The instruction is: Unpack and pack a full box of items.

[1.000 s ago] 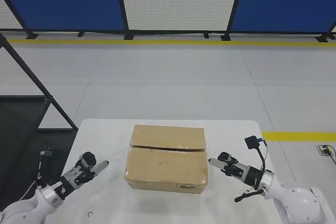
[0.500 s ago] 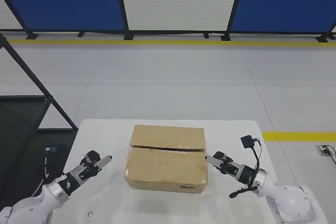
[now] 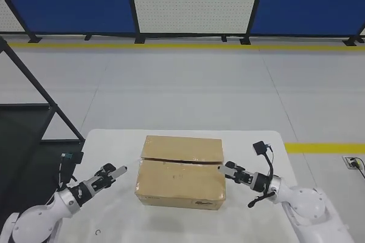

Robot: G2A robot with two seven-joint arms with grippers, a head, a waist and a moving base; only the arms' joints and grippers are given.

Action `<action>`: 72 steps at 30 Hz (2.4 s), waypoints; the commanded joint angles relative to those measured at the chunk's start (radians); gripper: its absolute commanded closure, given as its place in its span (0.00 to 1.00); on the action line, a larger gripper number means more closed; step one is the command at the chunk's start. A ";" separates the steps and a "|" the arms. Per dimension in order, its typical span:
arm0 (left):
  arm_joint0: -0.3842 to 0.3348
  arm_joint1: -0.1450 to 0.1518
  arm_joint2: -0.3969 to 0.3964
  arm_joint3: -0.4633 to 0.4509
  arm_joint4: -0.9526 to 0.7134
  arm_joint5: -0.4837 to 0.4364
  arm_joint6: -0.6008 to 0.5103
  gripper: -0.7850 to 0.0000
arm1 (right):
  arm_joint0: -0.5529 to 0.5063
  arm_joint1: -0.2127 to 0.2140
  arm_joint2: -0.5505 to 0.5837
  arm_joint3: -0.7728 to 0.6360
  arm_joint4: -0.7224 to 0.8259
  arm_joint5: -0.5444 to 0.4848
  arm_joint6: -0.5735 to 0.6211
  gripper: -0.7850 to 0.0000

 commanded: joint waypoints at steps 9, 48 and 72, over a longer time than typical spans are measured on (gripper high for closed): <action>0.023 0.007 0.005 -0.019 -0.030 -0.002 0.014 0.00 | -0.024 0.014 0.039 -0.036 0.209 -0.096 0.145 0.00; 0.043 0.030 0.091 0.006 -0.023 -0.001 -0.009 0.00 | -0.180 0.147 -0.135 -0.206 0.202 -0.246 0.362 0.00; 0.054 0.043 0.136 -0.001 -0.006 -0.003 -0.022 0.00 | -0.116 0.127 -0.247 -0.045 0.128 -0.231 0.174 0.00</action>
